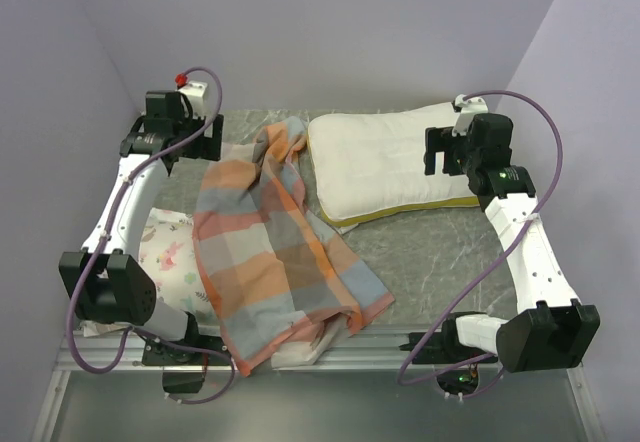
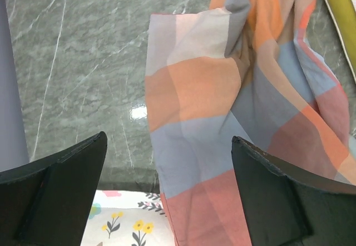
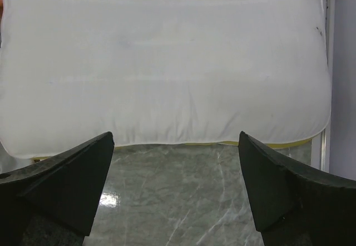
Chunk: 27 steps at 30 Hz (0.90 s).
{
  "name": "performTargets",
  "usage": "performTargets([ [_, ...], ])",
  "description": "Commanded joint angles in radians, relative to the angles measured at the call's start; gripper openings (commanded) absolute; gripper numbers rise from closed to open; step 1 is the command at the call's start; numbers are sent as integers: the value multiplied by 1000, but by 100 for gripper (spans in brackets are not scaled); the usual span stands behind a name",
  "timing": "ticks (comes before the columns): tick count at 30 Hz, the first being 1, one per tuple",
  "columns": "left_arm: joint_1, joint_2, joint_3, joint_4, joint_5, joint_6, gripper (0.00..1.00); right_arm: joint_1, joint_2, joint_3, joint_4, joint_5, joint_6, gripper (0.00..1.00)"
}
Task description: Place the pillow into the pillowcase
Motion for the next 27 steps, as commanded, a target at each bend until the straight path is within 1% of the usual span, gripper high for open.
performTargets([
  [1,-34,4,2,23,-25,74,99,-3,-26,2,17,-6,5,100],
  [2,-43,12,16,24,-54,83,99,-3,-29,-6,22,-9,-1,100],
  [5,-72,63,57,20,-80,124,99,-3,-25,-6,19,-15,-10,100],
  [11,-118,210,170,36,-68,174,99,-1,3,30,-15,-30,-44,100],
  [12,-125,259,189,39,-65,171,99,-3,9,34,-19,-32,-49,100],
  [14,-128,314,254,36,-27,175,99,-3,17,43,-32,-33,-64,100],
  [16,-131,402,326,27,7,180,99,-1,26,48,-44,-41,-73,100],
  [19,-140,512,401,38,21,177,99,-3,33,69,-85,-55,-99,100],
  [27,-184,736,522,98,73,197,99,-3,46,88,-128,-9,-138,100],
])
